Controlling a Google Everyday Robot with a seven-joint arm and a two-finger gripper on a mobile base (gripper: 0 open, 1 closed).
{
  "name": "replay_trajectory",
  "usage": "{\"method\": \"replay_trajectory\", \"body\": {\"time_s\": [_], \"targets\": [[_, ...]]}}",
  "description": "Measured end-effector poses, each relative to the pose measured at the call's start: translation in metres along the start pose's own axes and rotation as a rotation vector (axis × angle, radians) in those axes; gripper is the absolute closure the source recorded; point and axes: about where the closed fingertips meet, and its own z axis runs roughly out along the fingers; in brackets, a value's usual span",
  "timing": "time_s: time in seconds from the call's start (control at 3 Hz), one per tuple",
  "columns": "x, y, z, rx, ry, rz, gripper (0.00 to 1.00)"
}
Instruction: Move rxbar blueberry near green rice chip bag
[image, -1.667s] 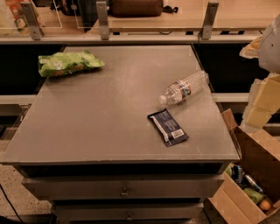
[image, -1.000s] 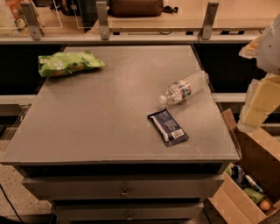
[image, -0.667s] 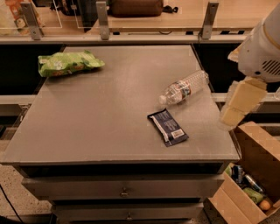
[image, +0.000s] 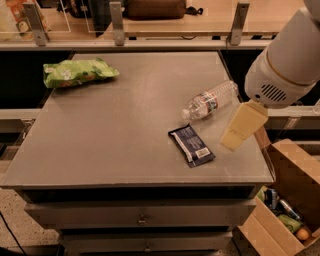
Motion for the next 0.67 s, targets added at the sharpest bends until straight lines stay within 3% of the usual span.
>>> {"method": "replay_trajectory", "body": {"time_s": [0.33,0.67], "targets": [[0.0,0.0,0.0,0.0,0.0,0.0,0.0],[-0.006,0.018,0.015,-0.016,0.018,0.009,0.0]]}}
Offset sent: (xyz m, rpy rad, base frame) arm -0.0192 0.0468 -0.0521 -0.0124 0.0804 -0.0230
